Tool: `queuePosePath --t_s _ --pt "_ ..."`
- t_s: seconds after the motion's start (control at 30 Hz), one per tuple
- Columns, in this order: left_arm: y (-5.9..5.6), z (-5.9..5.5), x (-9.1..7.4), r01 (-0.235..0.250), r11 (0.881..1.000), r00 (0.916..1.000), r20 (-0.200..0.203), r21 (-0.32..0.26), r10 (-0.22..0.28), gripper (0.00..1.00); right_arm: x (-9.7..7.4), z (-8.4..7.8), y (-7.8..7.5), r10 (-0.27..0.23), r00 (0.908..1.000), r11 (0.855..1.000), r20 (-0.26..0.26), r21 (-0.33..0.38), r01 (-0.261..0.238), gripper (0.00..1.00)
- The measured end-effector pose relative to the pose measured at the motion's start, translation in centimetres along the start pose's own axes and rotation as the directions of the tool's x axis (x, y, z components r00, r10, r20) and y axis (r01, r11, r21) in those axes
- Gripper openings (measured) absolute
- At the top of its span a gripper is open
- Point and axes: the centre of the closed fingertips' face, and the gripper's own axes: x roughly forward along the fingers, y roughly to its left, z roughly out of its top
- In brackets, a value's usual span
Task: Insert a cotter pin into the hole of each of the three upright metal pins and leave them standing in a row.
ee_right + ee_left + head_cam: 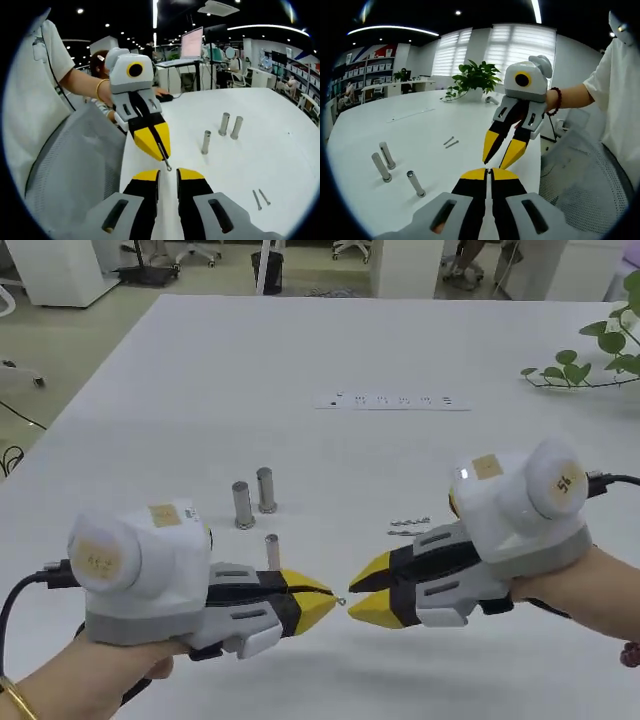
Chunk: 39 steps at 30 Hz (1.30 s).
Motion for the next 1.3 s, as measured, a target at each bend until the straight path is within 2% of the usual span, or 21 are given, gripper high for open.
queuePosePath --t_s 0.23,0.67,0.8,1.0,1.3 --pt "-1.4 -0.1 0.2 0.066 0.996 0.9977 -0.018 0.068 -0.065 0.0 0.2 -0.6 0.9 0.062 0.998 0.998 -0.016 -0.003 -0.062 0.15" --pt "-2.4 0.1 0.2 0.119 0.984 0.9927 -0.033 0.134 -0.116 0.0 0.6 -0.8 2.0 0.142 0.9899 0.99 0.006 0.02 -0.142 0.13" --pt "-2.8 0.2 0.3 0.137 0.979 0.9905 -0.033 0.149 -0.134 0.0 0.5 -0.7 2.0 0.153 0.988 0.988 0.019 0.026 -0.154 0.11" --pt "-2.6 0.1 0.3 0.135 0.978 0.9906 -0.04 0.159 -0.131 0.0 0.4 -0.7 2.1 0.166 0.986 0.986 0.019 0.015 -0.166 0.06" --pt "-2.2 0.0 0.2 0.119 0.981 0.9929 -0.029 0.153 -0.116 0.0 0.4 -0.4 1.7 0.141 0.9894 0.99 0.032 0.005 -0.142 0.05"
